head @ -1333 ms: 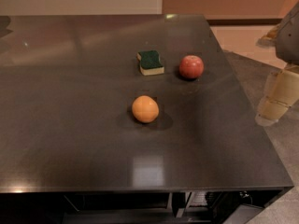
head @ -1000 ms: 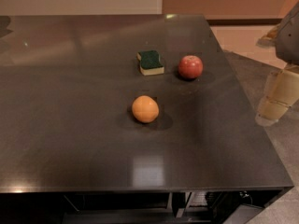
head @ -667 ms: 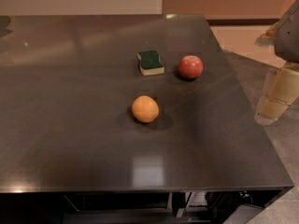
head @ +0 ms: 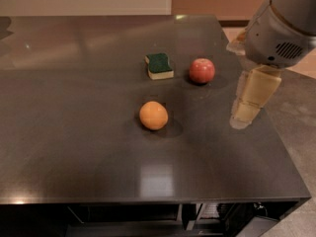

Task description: Move orange near apple

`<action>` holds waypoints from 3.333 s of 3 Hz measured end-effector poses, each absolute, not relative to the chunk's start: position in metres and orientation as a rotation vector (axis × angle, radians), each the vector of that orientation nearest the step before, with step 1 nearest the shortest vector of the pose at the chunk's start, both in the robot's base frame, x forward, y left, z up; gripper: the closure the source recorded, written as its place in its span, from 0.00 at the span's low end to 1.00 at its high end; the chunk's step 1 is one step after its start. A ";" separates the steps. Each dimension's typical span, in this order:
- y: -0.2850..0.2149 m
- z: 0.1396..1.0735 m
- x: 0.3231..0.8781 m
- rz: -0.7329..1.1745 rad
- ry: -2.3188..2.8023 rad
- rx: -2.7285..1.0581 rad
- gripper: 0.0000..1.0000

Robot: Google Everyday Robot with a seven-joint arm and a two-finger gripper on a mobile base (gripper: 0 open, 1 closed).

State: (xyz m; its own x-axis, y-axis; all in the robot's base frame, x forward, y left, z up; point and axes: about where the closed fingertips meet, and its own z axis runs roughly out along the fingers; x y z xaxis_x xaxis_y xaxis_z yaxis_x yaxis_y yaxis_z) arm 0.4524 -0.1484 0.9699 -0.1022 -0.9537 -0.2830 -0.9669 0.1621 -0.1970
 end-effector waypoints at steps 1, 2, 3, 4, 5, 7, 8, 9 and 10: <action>-0.113 0.951 0.464 0.132 2.059 -1.857 0.00; -0.085 0.928 0.476 0.167 2.043 -1.865 0.00; -0.061 0.902 0.484 0.196 2.036 -1.886 0.00; -0.042 0.883 0.487 0.252 2.030 -1.909 0.00; -0.010 0.863 0.481 0.284 1.978 -1.973 0.00; -0.002 0.849 0.485 0.277 1.999 -1.985 0.17; -0.003 0.849 0.487 0.296 2.015 -1.973 0.41; -0.007 0.854 0.489 0.336 2.035 -1.945 0.64; -0.029 0.863 0.501 0.371 2.121 -1.855 0.88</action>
Offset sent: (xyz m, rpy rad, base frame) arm 0.0424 0.0992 -0.0794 0.0910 0.0567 0.0705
